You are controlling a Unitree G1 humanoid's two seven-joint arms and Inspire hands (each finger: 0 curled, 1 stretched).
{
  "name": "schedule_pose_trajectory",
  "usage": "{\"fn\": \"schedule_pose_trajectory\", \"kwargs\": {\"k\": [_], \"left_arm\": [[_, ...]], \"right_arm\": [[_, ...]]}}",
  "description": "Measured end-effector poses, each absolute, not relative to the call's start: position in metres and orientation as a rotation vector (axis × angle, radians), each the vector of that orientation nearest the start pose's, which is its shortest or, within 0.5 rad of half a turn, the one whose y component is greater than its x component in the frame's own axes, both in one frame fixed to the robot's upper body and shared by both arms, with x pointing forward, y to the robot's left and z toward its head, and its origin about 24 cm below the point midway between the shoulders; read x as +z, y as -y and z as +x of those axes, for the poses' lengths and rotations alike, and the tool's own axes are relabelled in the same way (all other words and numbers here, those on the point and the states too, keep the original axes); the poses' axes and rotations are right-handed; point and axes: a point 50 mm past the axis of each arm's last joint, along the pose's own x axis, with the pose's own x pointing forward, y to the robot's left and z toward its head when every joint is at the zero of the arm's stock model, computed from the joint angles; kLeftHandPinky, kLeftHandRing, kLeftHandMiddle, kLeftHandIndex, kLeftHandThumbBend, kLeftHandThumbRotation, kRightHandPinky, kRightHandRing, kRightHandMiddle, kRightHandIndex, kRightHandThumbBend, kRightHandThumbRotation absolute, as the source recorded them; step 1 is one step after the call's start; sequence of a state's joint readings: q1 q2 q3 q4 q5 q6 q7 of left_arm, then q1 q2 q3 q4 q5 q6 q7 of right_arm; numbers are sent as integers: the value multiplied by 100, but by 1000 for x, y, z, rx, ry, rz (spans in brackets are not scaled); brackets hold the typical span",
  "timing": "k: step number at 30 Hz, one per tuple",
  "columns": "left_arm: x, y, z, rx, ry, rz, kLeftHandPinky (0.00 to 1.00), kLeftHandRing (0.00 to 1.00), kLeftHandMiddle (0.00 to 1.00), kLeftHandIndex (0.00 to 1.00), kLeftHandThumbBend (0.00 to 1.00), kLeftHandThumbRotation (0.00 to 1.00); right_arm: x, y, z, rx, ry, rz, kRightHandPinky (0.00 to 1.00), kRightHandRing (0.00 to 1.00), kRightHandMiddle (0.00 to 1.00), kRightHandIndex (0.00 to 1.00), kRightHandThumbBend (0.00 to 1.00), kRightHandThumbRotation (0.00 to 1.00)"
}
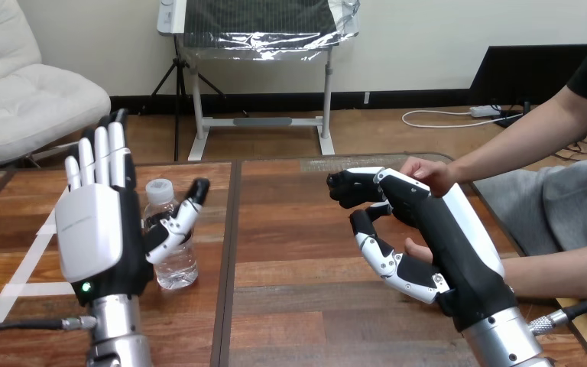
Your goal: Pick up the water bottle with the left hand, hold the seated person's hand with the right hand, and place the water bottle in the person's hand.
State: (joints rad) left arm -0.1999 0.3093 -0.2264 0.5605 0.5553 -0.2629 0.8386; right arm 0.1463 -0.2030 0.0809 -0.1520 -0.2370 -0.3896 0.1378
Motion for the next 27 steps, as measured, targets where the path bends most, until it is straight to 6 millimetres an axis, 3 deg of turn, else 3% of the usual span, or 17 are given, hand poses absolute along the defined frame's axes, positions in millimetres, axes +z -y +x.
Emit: {"fn": "schedule_pose_trajectory", "kwargs": {"k": [14, 27], "left_arm": [[6, -199, 275, 324, 64, 637, 87, 94, 98, 99, 96, 59], [-7, -205, 277, 244, -124, 554, 83, 91, 95, 97, 100, 56]], "right_arm": [[76, 149, 217, 286, 368, -437, 58, 68, 69, 71, 18, 0], [77, 149, 218, 287, 375, -439, 58, 68, 69, 70, 18, 0]]}}
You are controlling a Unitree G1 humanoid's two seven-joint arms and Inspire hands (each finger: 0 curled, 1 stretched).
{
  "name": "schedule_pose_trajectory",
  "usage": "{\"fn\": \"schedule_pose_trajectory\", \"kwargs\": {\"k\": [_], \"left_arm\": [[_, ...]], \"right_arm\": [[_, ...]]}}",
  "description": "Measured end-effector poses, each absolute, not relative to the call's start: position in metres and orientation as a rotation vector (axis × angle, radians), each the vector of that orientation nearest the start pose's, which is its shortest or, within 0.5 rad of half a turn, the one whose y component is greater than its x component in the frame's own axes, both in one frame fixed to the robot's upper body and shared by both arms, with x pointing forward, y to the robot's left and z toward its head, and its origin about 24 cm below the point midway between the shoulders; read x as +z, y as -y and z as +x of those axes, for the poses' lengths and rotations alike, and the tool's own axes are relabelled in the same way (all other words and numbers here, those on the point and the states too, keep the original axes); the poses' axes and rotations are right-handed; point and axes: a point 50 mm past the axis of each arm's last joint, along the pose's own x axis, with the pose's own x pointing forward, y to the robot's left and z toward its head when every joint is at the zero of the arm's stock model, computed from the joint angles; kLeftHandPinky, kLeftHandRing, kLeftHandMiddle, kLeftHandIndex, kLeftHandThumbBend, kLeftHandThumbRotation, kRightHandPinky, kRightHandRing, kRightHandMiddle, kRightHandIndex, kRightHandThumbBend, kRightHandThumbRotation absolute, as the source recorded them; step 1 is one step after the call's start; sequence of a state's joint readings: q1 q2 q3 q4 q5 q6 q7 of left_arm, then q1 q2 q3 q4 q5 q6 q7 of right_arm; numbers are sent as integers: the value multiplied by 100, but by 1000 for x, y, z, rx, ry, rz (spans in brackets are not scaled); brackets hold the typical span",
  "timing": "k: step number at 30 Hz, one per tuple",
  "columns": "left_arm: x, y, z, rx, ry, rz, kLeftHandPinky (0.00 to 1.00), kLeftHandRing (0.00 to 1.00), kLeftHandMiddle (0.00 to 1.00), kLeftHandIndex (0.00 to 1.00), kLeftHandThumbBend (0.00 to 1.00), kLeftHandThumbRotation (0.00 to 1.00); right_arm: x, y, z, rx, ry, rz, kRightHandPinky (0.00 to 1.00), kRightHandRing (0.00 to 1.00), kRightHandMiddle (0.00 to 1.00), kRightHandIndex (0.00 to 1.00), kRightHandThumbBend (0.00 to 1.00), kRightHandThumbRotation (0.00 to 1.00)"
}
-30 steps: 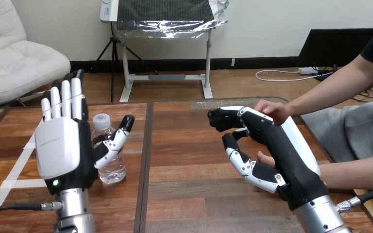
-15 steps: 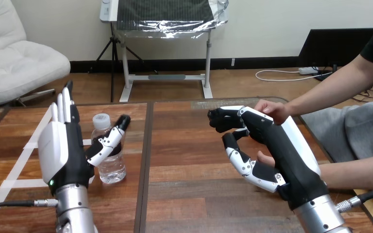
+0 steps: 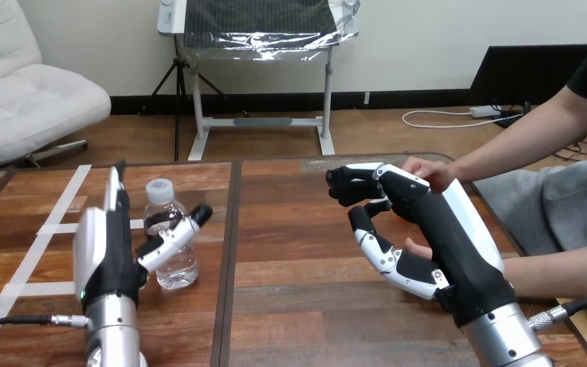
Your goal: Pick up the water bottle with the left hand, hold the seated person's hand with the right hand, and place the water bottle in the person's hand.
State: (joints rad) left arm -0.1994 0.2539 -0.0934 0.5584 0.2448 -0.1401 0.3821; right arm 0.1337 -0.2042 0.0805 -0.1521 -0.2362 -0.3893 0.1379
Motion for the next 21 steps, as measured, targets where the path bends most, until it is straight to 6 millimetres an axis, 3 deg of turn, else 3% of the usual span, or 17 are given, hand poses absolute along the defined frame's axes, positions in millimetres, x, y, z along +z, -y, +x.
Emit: {"fn": "schedule_pose_trajectory", "kwargs": {"k": [21], "left_arm": [[-6, -207, 290, 187, -221, 553, 82, 90, 95, 96, 100, 57]], "right_arm": [[77, 149, 218, 287, 375, -440, 61, 69, 70, 70, 20, 0]]}}
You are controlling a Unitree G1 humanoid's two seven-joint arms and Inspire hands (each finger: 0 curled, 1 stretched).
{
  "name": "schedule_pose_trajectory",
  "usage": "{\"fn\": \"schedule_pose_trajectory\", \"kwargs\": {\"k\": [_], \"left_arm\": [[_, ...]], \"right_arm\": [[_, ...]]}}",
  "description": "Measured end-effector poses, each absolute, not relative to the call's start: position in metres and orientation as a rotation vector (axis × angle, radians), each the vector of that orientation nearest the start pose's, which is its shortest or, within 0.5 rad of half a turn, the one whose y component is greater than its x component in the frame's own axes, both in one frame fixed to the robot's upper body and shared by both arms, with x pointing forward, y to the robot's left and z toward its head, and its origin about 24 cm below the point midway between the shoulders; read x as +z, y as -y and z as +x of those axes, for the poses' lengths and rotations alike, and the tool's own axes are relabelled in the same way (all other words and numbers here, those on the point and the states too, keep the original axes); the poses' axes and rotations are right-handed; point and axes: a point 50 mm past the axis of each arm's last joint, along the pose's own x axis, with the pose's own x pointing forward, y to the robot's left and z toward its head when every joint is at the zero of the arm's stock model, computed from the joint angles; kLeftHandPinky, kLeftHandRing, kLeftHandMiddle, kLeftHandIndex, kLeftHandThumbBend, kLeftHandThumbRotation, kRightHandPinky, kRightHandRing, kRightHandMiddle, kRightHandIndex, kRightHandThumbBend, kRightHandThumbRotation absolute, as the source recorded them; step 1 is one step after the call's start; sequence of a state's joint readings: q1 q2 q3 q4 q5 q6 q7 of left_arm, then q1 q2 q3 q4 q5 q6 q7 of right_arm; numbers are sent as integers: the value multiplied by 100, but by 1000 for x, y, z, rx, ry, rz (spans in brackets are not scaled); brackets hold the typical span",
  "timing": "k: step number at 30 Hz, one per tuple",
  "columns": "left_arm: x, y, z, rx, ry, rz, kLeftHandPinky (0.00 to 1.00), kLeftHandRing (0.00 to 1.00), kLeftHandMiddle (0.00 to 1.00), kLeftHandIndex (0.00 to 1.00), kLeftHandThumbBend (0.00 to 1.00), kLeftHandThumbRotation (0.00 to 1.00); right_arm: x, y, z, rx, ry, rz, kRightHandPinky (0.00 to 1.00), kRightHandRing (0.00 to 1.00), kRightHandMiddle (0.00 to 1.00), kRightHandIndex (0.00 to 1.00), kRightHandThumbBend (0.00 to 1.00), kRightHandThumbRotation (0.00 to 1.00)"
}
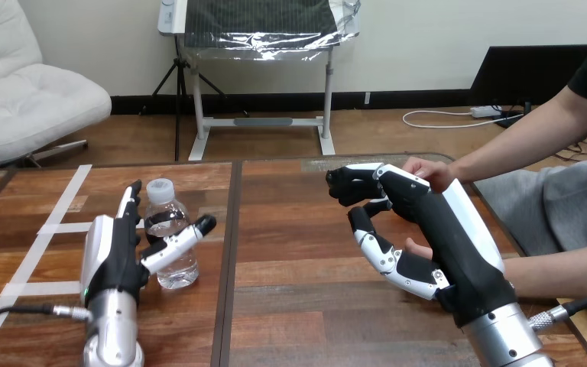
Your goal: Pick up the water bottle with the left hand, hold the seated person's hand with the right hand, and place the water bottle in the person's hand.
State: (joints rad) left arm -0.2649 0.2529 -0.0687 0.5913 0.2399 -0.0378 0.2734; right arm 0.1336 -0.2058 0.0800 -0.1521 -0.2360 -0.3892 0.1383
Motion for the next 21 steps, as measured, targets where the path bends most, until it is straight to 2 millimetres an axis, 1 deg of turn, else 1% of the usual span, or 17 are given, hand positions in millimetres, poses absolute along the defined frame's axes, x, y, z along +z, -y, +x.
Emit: {"fn": "schedule_pose_trajectory", "kwargs": {"k": [16, 21], "left_arm": [[-2, -206, 305, 175, -230, 594, 83, 92, 95, 96, 100, 54], [-5, -207, 307, 175, -244, 608, 84, 91, 94, 95, 100, 50]], "right_arm": [[77, 149, 218, 288, 374, -440, 62, 70, 70, 70, 21, 0], [77, 149, 218, 289, 374, -440, 62, 69, 70, 69, 21, 0]]}}
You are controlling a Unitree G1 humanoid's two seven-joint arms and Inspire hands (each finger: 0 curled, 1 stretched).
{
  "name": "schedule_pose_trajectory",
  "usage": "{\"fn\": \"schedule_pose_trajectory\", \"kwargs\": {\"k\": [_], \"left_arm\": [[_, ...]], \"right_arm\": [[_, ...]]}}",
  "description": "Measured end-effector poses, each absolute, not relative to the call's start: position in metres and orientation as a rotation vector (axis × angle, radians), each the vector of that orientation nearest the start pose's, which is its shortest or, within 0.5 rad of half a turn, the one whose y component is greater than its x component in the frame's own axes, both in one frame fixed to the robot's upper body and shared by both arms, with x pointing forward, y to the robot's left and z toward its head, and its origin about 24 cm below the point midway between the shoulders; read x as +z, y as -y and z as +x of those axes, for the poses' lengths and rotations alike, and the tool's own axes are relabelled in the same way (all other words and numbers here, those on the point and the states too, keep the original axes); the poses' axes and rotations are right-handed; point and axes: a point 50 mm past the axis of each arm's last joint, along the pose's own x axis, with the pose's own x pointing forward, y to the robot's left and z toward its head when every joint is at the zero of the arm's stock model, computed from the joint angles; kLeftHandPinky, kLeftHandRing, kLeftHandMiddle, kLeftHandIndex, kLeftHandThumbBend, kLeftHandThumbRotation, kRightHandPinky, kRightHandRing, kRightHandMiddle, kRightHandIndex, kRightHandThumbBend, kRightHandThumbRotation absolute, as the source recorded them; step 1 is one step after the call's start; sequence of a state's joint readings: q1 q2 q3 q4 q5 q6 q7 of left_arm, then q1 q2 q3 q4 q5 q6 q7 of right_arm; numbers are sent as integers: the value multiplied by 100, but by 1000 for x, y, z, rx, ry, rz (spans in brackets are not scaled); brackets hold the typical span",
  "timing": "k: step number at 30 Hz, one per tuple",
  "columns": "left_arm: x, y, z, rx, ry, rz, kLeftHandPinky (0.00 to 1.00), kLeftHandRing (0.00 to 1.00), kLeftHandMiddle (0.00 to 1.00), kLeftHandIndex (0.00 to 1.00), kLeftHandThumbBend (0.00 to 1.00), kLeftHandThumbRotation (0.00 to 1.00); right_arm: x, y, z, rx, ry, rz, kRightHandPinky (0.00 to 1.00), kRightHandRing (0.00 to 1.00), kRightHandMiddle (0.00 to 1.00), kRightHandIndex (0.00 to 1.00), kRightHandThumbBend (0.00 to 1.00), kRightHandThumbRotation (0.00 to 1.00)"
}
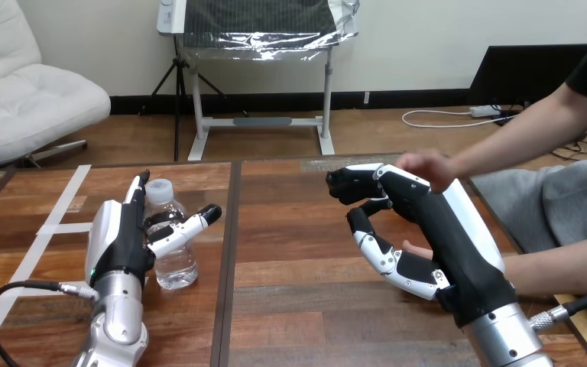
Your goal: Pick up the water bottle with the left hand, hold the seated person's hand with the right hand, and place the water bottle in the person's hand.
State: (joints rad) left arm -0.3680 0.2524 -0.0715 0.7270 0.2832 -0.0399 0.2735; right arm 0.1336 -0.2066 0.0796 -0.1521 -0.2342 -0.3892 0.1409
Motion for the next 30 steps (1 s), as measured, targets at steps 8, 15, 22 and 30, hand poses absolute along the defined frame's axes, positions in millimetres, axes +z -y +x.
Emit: {"fn": "schedule_pose_trajectory", "kwargs": {"k": [8, 15, 22, 30], "left_arm": [[-11, -208, 307, 195, -266, 619, 81, 87, 90, 90, 98, 43], [-18, -210, 306, 222, -291, 632, 74, 81, 83, 83, 95, 35], [-25, -210, 305, 222, -310, 677, 66, 73, 76, 75, 93, 30], [-27, -208, 309, 197, -324, 729, 63, 70, 74, 72, 89, 21]], "right_arm": [[77, 149, 218, 290, 374, -440, 62, 69, 70, 69, 21, 0], [77, 150, 218, 292, 373, -442, 61, 69, 70, 69, 22, 0], [77, 152, 218, 302, 369, -454, 61, 69, 70, 69, 22, 0], [77, 153, 217, 310, 366, -468, 61, 69, 70, 69, 22, 0]]}}
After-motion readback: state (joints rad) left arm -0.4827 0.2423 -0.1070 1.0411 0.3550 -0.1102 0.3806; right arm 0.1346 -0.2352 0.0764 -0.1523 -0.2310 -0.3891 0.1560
